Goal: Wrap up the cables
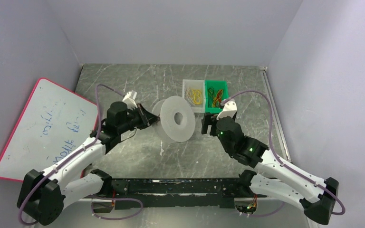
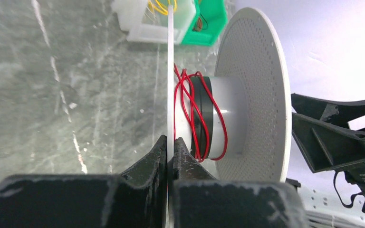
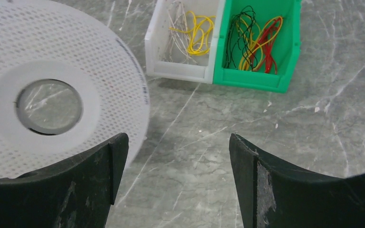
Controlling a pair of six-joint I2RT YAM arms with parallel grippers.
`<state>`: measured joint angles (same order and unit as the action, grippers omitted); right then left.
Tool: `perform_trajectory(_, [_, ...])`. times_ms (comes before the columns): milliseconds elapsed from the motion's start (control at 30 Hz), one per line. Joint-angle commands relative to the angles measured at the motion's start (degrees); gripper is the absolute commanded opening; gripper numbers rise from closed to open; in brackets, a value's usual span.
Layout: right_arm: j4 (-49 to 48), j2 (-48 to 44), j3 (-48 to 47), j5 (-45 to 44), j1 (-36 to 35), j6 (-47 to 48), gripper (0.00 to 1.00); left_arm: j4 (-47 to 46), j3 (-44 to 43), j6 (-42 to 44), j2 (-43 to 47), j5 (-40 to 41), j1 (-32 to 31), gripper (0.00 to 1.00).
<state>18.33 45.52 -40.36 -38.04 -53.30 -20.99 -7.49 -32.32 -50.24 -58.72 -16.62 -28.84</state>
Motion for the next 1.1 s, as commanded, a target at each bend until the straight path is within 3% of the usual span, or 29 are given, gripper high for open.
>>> perform_trajectory(0, [1.0, 1.5, -1.1, 7.6, 5.4, -0.9, 0.81, 11.2, -9.3, 8.8, 2.7, 4.3, 2.2, 0.07])
perform_trajectory(200, [-0.8, 4.3, 0.1, 14.7, 8.9, -2.1, 0.82, 26.4, -24.2, 20.0, -1.3, 12.9, 5.6, 0.07])
perform_trajectory(500, [-2.4, 6.2, 1.3, 15.9, 9.0, -2.6, 0.82, 37.5, -38.9, 29.7, -5.6, 27.4, 5.7, 0.07])
perform_trajectory(833, [-3.8, 7.3, 2.3, 14.3, 9.0, -3.2, 0.82, 42.8, -46.4, 37.2, -11.0, 40.2, 5.2, 0.07])
perform_trajectory(1067, [-4.0, 9.0, 2.5, 12.5, 9.0, -3.7, 0.81, 45.2, -49.8, 41.9, -17.8, 58.6, -3.2, 0.07])
